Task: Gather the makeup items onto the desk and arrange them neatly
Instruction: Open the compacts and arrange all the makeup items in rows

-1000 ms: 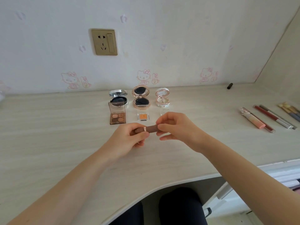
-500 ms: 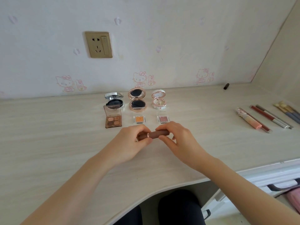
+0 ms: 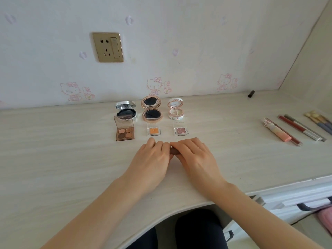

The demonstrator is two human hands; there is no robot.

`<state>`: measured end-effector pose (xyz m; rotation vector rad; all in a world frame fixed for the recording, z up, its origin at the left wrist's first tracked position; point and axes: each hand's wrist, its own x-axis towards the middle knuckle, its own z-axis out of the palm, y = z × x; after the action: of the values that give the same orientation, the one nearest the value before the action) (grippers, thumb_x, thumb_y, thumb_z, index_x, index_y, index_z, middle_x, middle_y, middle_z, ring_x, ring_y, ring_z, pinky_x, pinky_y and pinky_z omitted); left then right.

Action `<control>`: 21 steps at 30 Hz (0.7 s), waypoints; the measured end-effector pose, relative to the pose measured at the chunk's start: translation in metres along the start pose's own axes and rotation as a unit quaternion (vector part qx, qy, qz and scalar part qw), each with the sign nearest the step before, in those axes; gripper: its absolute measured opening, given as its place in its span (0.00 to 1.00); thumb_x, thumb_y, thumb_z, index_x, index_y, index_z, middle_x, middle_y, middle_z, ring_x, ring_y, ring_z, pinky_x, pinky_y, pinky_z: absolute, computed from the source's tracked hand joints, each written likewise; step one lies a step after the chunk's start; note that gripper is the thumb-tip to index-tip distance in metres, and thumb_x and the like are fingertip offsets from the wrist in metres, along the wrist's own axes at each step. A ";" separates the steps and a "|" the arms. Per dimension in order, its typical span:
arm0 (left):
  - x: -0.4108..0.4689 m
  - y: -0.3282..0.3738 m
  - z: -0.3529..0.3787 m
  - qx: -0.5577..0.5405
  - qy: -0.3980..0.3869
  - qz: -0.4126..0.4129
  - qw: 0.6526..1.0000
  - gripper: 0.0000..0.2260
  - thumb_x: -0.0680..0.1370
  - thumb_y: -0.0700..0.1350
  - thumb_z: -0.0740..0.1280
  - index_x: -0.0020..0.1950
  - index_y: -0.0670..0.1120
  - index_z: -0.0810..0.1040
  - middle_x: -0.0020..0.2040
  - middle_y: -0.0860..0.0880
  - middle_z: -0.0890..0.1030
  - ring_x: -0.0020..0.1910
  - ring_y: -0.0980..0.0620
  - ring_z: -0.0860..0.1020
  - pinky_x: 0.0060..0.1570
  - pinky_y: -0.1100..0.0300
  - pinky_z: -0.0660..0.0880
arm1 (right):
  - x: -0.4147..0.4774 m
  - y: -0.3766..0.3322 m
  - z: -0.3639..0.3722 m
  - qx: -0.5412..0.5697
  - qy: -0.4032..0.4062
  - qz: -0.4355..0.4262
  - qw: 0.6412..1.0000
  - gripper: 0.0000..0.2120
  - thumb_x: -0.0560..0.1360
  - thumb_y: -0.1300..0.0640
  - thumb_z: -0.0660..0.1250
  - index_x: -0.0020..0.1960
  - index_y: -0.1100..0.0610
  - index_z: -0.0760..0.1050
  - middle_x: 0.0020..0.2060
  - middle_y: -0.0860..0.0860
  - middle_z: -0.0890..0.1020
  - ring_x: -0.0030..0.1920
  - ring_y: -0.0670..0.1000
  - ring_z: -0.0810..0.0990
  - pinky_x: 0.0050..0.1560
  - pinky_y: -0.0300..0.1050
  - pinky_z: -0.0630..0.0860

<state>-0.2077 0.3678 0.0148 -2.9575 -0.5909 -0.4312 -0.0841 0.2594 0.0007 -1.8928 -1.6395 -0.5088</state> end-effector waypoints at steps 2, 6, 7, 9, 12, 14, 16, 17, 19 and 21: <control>0.000 -0.001 0.002 -0.018 -0.006 0.004 1.000 0.15 0.83 0.53 0.47 0.57 0.47 0.69 0.48 0.51 0.77 0.49 0.48 0.66 0.50 0.55 0.67 | -0.001 0.001 0.000 -0.001 0.005 -0.009 1.000 0.09 0.77 0.60 0.67 0.56 0.56 0.80 0.48 0.48 0.81 0.46 0.54 0.77 0.43 0.49 0.75; 0.001 -0.006 0.003 -0.034 -0.016 0.006 0.999 0.16 0.82 0.57 0.45 0.52 0.50 0.67 0.44 0.55 0.80 0.46 0.51 0.64 0.50 0.55 0.65 | -0.002 0.001 -0.002 0.002 0.003 -0.019 1.000 0.08 0.76 0.62 0.68 0.55 0.57 0.80 0.48 0.49 0.81 0.46 0.54 0.77 0.42 0.50 0.75; 0.001 -0.007 0.004 -0.037 -0.015 0.007 0.999 0.15 0.82 0.58 0.46 0.52 0.50 0.67 0.43 0.55 0.80 0.46 0.51 0.64 0.50 0.56 0.65 | -0.002 0.000 -0.002 0.003 0.001 -0.021 1.000 0.08 0.76 0.62 0.68 0.55 0.57 0.80 0.48 0.49 0.81 0.46 0.54 0.77 0.43 0.50 0.75; 0.001 -0.009 0.004 -0.053 -0.007 0.011 0.999 0.14 0.82 0.59 0.47 0.50 0.51 0.65 0.41 0.56 0.79 0.45 0.51 0.64 0.50 0.56 0.65 | -0.003 0.000 -0.002 0.006 -0.002 -0.025 1.000 0.08 0.76 0.63 0.68 0.55 0.58 0.80 0.48 0.50 0.81 0.47 0.54 0.77 0.43 0.50 0.75; 0.000 -0.010 0.002 -0.070 0.018 0.016 0.997 0.14 0.81 0.60 0.50 0.51 0.51 0.68 0.34 0.55 0.71 0.42 0.51 0.66 0.48 0.56 0.67 | -0.004 0.000 -0.002 0.021 -0.004 -0.019 1.000 0.10 0.75 0.65 0.68 0.56 0.59 0.80 0.48 0.51 0.80 0.47 0.55 0.77 0.43 0.50 0.76; 0.000 -0.011 0.000 -0.098 0.045 0.014 0.994 0.14 0.80 0.59 0.56 0.51 0.50 0.71 0.31 0.56 0.64 0.37 0.51 0.64 0.43 0.56 0.67 | -0.004 -0.001 -0.002 0.032 -0.003 -0.012 0.999 0.11 0.75 0.65 0.68 0.56 0.59 0.79 0.48 0.52 0.80 0.47 0.55 0.77 0.42 0.50 0.76; 0.000 -0.014 -0.003 -0.114 0.059 0.012 0.992 0.15 0.78 0.60 0.60 0.50 0.49 0.71 0.31 0.56 0.64 0.36 0.52 0.64 0.39 0.58 0.63 | -0.003 -0.001 -0.003 0.044 0.003 -0.004 0.999 0.11 0.75 0.65 0.68 0.57 0.60 0.79 0.47 0.54 0.80 0.47 0.56 0.77 0.41 0.51 0.77; 0.000 -0.016 -0.003 -0.112 0.054 0.011 0.992 0.17 0.76 0.62 0.60 0.49 0.49 0.70 0.32 0.56 0.66 0.39 0.52 0.65 0.39 0.59 0.62 | -0.003 -0.001 -0.003 0.053 0.010 0.004 0.999 0.12 0.75 0.65 0.68 0.58 0.61 0.79 0.47 0.54 0.80 0.47 0.56 0.78 0.41 0.51 0.78; -0.001 -0.019 -0.002 -0.119 0.053 0.002 0.991 0.21 0.74 0.65 0.58 0.50 0.48 0.70 0.34 0.57 0.67 0.43 0.52 0.67 0.41 0.60 0.65 | -0.003 0.001 -0.005 0.078 0.024 0.034 0.996 0.14 0.74 0.65 0.69 0.60 0.61 0.78 0.48 0.54 0.80 0.48 0.56 0.78 0.44 0.51 0.78; -0.002 -0.022 0.000 -0.155 0.057 -0.018 0.986 0.22 0.73 0.66 0.57 0.50 0.48 0.70 0.35 0.60 0.64 0.44 0.53 0.67 0.43 0.60 0.66 | -0.002 0.003 -0.007 0.100 0.022 0.075 0.992 0.17 0.74 0.65 0.70 0.62 0.60 0.76 0.48 0.51 0.80 0.50 0.54 0.77 0.48 0.48 0.77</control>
<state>-0.2177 0.3872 0.0154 -3.1861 -0.6149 -0.7535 -0.0814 0.2527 0.0044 -1.8241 -1.4497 -0.3084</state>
